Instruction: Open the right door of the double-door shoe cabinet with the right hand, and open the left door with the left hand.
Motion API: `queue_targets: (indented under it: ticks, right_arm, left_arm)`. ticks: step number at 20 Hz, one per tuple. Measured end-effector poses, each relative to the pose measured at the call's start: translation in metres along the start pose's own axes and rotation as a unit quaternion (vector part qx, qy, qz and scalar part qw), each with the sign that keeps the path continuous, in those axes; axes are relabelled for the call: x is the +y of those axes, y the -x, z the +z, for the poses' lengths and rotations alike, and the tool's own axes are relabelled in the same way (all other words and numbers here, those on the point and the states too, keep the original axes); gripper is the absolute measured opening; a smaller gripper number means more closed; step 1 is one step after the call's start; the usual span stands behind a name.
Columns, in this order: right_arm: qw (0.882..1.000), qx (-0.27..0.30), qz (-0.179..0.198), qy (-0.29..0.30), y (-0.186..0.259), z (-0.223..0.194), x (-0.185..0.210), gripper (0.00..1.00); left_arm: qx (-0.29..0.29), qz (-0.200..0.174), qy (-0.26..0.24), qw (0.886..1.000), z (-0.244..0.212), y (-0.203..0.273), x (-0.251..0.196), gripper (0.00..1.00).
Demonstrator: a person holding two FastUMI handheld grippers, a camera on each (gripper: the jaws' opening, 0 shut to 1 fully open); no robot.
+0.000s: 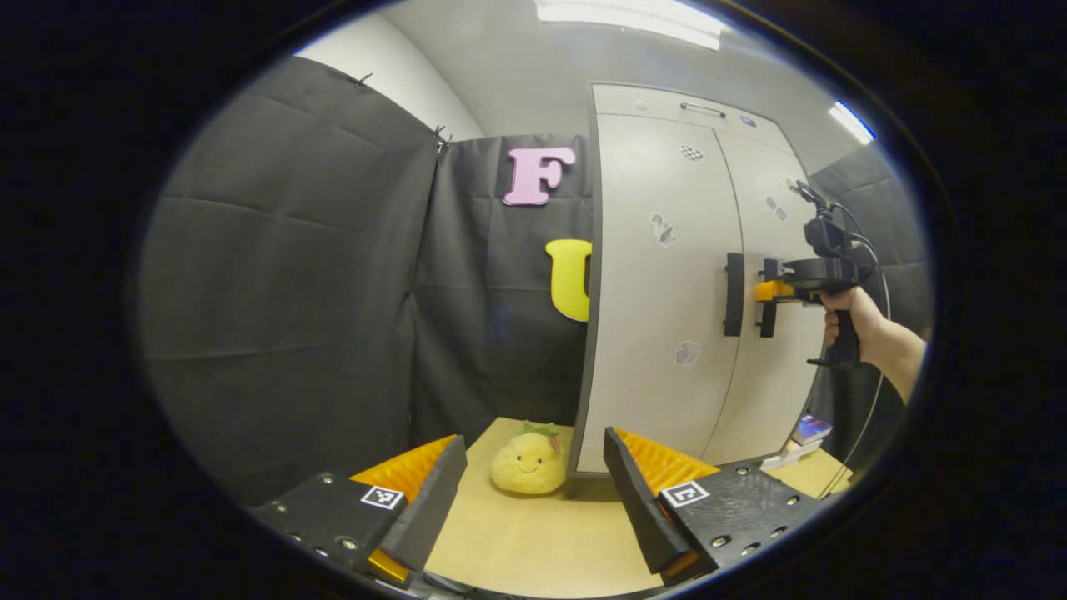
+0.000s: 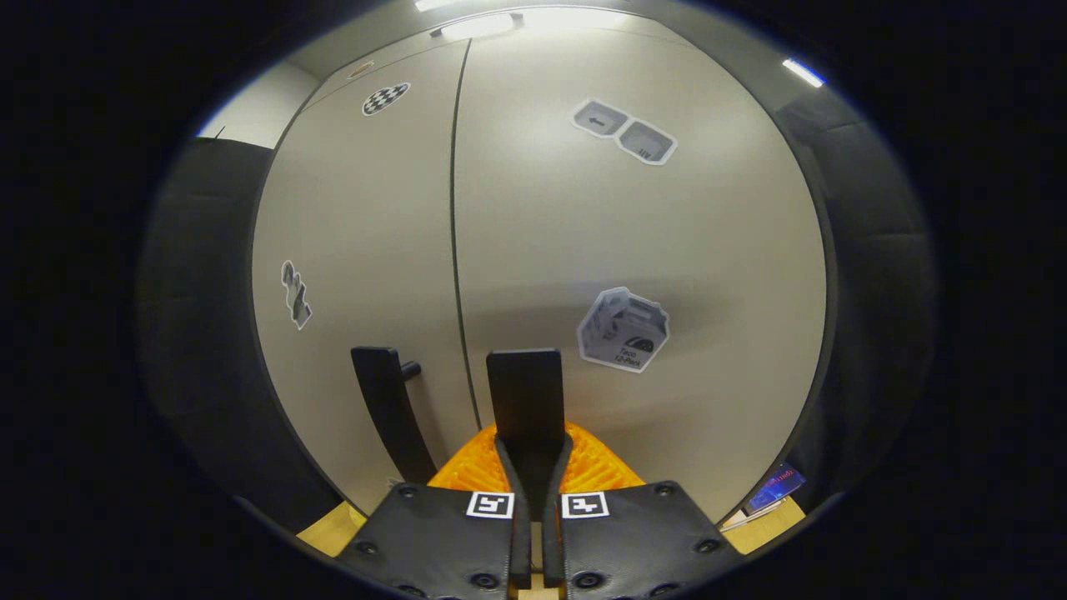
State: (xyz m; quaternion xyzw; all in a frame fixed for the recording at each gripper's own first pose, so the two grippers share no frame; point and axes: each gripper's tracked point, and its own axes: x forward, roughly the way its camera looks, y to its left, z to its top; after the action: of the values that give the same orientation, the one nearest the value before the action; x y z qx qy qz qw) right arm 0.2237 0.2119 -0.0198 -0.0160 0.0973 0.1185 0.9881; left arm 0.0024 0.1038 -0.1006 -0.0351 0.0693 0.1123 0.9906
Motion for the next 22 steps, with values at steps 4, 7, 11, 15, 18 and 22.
queue_targets:
  ticks: [4, 7, 11, 15, 18, 22]
  right_arm:
    - [1.0, -0.008, 0.01, 0.007, 0.01, -0.001, 0.001, 0.07]
    - [1.0, -0.006, 0.024, 0.002, 0.024, -0.002, 0.0, 0.03]
    - [0.999, -0.011, 0.038, 0.005, 0.046, -0.005, -0.003, 0.07]
    - [0.998, -0.011, 0.054, -0.003, 0.067, -0.007, -0.009, 0.07]
    - [0.998, -0.008, 0.058, -0.003, 0.085, -0.009, -0.016, 0.07]
    - [0.998, -0.008, 0.063, -0.006, 0.107, -0.012, -0.027, 0.07]
  left_arm:
    - [-0.003, -0.011, -0.003, 1.0, 0.002, 0.014, -0.012, 0.95]
    - [-0.007, -0.014, -0.011, 1.0, 0.005, 0.027, -0.019, 0.95]
    - [-0.002, -0.014, -0.016, 1.0, 0.001, 0.045, -0.028, 0.95]
    - [0.003, -0.017, -0.013, 1.0, -0.004, 0.063, -0.038, 0.95]
    - [0.008, -0.024, -0.013, 1.0, -0.007, 0.073, -0.048, 0.95]
    - [0.007, -0.039, -0.02, 0.999, -0.005, 0.08, -0.064, 0.95]
